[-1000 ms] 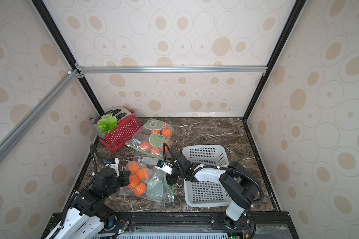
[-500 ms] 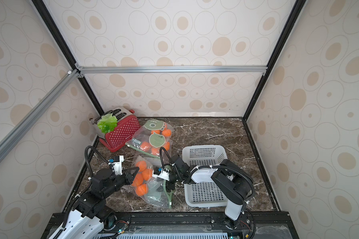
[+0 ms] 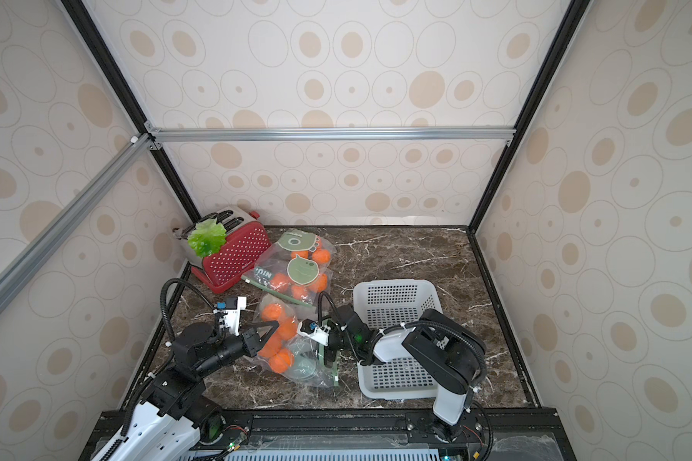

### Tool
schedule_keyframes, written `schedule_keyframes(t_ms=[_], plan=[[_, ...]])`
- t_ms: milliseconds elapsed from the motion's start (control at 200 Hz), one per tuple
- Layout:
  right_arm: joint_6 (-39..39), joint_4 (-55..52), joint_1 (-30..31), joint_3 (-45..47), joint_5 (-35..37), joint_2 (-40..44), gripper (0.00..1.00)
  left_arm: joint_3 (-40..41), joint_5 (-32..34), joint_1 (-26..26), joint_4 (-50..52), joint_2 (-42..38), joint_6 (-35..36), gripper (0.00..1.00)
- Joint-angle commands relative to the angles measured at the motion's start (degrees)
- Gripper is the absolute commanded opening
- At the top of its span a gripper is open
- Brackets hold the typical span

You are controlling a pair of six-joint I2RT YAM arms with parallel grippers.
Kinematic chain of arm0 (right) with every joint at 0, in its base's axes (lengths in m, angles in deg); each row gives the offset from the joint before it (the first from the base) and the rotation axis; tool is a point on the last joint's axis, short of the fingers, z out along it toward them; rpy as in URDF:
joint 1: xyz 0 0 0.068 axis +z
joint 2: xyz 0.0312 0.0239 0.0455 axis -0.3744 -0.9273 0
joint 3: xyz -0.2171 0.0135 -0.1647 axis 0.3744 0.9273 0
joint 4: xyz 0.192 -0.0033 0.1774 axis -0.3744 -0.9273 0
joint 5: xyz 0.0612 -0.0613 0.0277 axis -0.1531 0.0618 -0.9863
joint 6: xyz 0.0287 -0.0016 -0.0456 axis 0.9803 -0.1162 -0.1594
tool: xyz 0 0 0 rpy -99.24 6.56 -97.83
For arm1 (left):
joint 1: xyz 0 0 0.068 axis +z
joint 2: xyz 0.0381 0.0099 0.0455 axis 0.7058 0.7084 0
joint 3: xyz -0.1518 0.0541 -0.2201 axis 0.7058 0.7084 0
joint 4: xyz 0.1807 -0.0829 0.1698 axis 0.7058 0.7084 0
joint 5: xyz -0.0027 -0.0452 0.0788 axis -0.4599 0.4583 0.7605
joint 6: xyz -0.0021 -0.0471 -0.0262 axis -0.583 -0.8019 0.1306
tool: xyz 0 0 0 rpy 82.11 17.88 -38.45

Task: Open the zip-top bag and take out the orange
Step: Pick up the orange from the zipper food storage bag.

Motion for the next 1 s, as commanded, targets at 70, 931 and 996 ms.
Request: schedule_keyframes(t_ms=[70, 931, 996], plan=[[-4.1, -3.0, 0.1, 0.0, -7.5, -0.1, 0.69, -3.4, 4.2, 0.2, 3.4, -0.1, 0.7, 0.00], [-6.5, -4.2, 3.9, -1.3, -17.0, -2.5, 0.70, 5.2, 28.5, 0.2, 17.9, 12.6, -1.7, 0.00], [-5.0, -0.8, 4.6, -1.3, -15.5, -3.5, 0.72, 5.8, 28.6, 0.2, 17.9, 11.8, -2.0, 0.00]])
